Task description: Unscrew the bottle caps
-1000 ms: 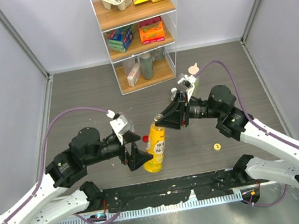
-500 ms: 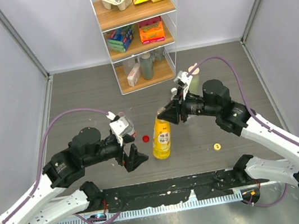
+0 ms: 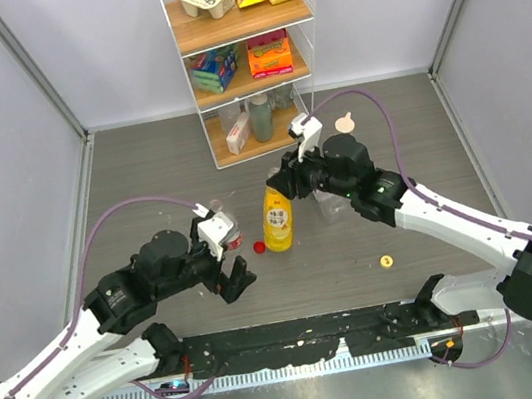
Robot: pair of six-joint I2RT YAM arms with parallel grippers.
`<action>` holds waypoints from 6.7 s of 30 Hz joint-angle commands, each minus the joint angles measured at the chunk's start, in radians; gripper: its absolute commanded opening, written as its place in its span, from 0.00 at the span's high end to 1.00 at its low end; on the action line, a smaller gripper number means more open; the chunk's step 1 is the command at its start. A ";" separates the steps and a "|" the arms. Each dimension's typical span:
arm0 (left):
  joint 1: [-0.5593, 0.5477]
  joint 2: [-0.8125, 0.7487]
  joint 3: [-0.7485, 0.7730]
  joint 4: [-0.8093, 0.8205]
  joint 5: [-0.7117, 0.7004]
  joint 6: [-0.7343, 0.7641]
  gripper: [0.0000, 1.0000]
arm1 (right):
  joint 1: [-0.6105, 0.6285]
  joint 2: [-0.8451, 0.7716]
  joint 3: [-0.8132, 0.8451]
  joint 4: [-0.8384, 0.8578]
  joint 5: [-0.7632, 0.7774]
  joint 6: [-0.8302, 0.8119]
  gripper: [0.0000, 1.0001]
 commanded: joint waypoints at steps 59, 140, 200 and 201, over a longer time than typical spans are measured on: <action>-0.001 -0.109 -0.064 0.079 -0.041 -0.009 0.00 | 0.243 0.310 0.017 0.412 0.595 -0.139 0.25; -0.001 -0.014 -0.060 0.070 0.024 -0.004 0.00 | 0.242 -0.163 0.246 -0.152 0.848 0.769 0.09; -0.003 -0.010 -0.053 0.065 0.028 -0.018 0.00 | -0.185 0.437 0.362 -0.579 0.409 0.098 0.16; -0.003 -0.010 -0.053 0.065 0.028 -0.018 0.00 | -0.183 0.460 0.355 -0.582 0.415 0.100 0.16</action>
